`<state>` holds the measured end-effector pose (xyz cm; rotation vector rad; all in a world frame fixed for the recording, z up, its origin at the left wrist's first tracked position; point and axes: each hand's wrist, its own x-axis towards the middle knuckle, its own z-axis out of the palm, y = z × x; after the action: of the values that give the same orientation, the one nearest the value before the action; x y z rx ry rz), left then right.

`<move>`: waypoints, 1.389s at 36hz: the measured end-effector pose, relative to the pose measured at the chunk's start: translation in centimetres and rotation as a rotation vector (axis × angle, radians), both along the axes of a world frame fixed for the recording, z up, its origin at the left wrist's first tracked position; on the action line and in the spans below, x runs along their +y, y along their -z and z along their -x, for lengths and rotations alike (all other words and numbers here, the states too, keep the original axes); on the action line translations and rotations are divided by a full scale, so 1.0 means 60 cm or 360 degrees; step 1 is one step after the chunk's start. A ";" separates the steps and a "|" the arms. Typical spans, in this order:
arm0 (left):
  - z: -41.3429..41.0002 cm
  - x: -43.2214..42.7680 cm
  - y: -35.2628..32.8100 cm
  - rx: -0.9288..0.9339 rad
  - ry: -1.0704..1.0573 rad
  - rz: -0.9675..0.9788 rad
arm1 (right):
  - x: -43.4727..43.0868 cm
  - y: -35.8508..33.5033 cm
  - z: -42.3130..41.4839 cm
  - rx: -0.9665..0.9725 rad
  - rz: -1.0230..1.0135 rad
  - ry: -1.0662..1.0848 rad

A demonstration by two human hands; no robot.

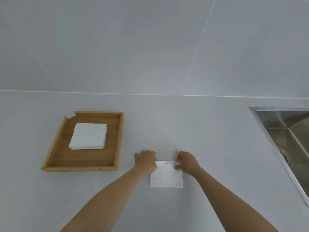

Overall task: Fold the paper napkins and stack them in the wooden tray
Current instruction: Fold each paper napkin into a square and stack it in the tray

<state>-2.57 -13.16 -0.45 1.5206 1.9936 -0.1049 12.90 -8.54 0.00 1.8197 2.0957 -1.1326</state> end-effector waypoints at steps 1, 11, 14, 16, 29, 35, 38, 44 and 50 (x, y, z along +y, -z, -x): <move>0.002 -0.002 -0.003 -0.0075 -0.0026 -0.0010 | 0.000 -0.002 0.000 0.0045 0.0027 0.0028; 0.093 0.000 -0.063 -0.0899 -0.0631 -0.0194 | 0.006 -0.041 0.057 0.0773 0.0348 0.0552; 0.138 -0.004 -0.085 -0.1049 -0.0796 -0.0295 | 0.015 -0.062 0.102 0.0969 0.0456 0.0635; 0.168 -0.010 -0.101 -0.1040 -0.0869 -0.0386 | 0.020 -0.076 0.137 0.1059 0.0486 0.0648; 0.354 -0.044 -0.117 -0.0559 -0.1048 -0.0696 | 0.013 -0.097 0.368 0.1033 0.0289 0.0287; 0.404 -0.040 -0.090 -0.0331 -0.1057 -0.0734 | 0.009 -0.077 0.433 0.0893 0.0180 0.0114; 0.415 -0.036 -0.076 -0.0327 -0.1072 -0.0726 | 0.013 -0.067 0.452 0.0794 0.0137 0.0023; 0.427 -0.031 -0.051 -0.0273 -0.1071 -0.0658 | 0.019 -0.054 0.473 0.0537 -0.0009 -0.0216; 0.430 -0.030 -0.038 -0.0145 -0.1032 -0.0607 | 0.020 -0.054 0.475 0.0314 -0.0028 -0.0503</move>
<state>-28.36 -14.94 1.82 0.9797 2.4170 0.6272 -15.60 -7.31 3.27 1.3629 2.3988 -1.2511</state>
